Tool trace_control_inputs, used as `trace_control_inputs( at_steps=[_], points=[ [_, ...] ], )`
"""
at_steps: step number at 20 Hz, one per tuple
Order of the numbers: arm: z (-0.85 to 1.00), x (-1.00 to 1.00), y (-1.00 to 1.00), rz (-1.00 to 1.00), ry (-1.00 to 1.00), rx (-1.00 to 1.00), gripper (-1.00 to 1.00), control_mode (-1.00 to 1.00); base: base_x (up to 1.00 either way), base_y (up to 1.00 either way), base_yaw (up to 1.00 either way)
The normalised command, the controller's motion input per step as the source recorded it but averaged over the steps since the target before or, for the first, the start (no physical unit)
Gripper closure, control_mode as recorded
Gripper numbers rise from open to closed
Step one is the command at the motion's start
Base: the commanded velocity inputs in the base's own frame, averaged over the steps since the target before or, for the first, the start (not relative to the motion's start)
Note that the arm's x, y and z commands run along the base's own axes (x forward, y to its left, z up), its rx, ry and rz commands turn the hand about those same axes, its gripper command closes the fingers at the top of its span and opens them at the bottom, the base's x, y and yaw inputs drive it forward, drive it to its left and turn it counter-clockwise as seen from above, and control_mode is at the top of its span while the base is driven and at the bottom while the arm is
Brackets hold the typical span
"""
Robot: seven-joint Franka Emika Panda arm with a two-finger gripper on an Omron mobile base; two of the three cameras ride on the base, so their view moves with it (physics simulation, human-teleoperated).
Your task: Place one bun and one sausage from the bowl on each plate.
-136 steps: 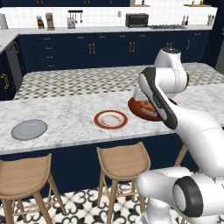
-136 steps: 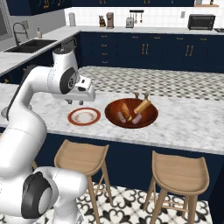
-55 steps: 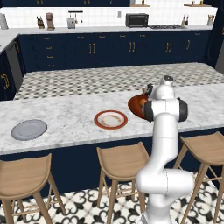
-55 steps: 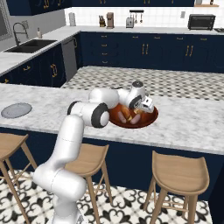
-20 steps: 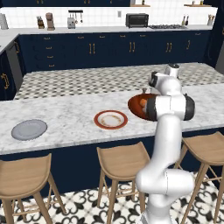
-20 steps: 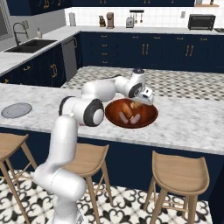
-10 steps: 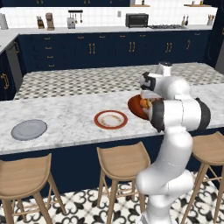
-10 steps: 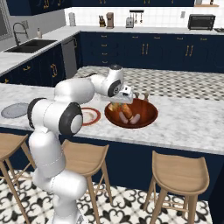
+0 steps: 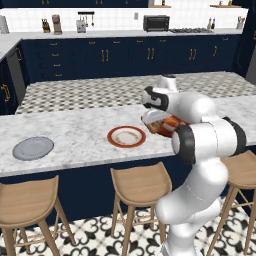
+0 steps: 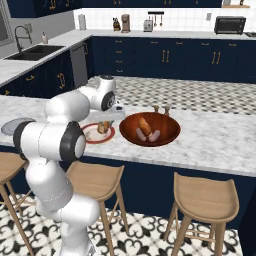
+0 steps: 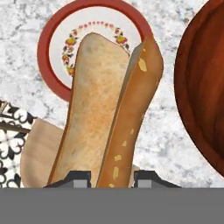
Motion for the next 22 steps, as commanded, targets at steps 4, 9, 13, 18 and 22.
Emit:
trace_control_inputs(
  at_steps=[4,9,13,18,22],
  points=[
    [-0.03,0.36,0.61,0.17,0.13,0.00,1.00,-1.00,0.00,0.00,0.00],
    [-0.49,0.53,0.06,-0.01,-0.01,0.00,1.00,-1.00,0.00,0.00,0.00],
    [-0.73,0.56,0.17,-0.09,-0.02,0.00,1.00,-1.00,0.00,0.00,0.00],
    [-0.40,0.31,0.14,-0.05,0.00,0.00,1.00,-1.00,0.00,0.00,0.00],
    [-0.04,0.16,0.00,0.00,0.00,0.00,1.00,-1.00,0.00,0.00,0.00]
  ],
)
